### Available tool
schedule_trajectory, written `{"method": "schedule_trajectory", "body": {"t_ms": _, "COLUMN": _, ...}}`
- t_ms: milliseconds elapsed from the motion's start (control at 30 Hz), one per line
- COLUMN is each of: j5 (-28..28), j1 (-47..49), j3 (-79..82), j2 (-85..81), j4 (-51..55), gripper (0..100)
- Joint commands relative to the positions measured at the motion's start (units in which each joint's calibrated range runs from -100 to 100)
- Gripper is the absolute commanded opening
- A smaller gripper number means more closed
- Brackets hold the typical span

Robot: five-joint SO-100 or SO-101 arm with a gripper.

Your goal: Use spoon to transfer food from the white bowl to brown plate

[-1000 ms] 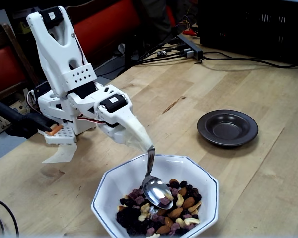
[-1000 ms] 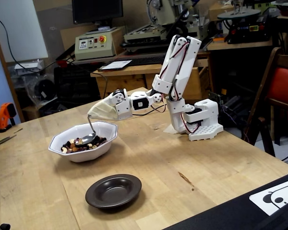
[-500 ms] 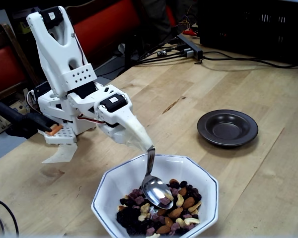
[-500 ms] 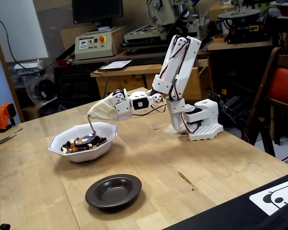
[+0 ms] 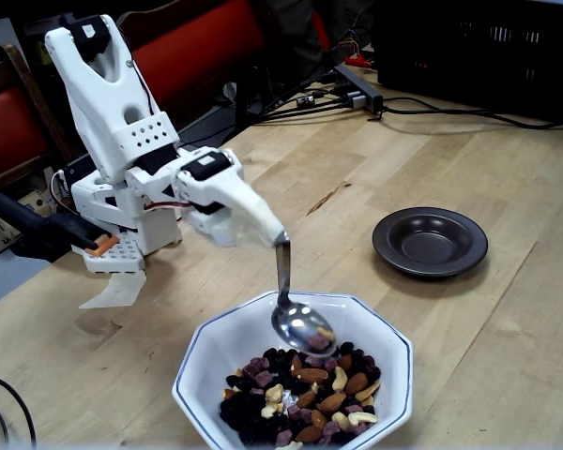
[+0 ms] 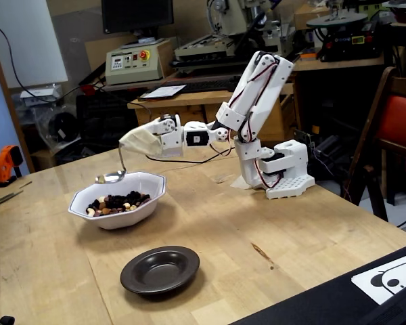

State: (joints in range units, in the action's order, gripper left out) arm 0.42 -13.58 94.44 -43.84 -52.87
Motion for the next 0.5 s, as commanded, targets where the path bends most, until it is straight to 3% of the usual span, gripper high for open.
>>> {"method": "schedule_trajectory", "body": {"t_ms": 0, "j5": 0.0, "j1": 0.4, "j3": -1.4, "j2": -4.6, "j4": -0.6, "gripper": 2}}
{"method": "schedule_trajectory", "body": {"t_ms": 233, "j5": 0.1, "j1": 0.3, "j3": -1.5, "j2": -5.8, "j4": 0.4, "gripper": 2}}
{"method": "schedule_trajectory", "body": {"t_ms": 467, "j5": 0.1, "j1": 0.4, "j3": -9.9, "j2": -5.9, "j4": 11.9, "gripper": 2}}
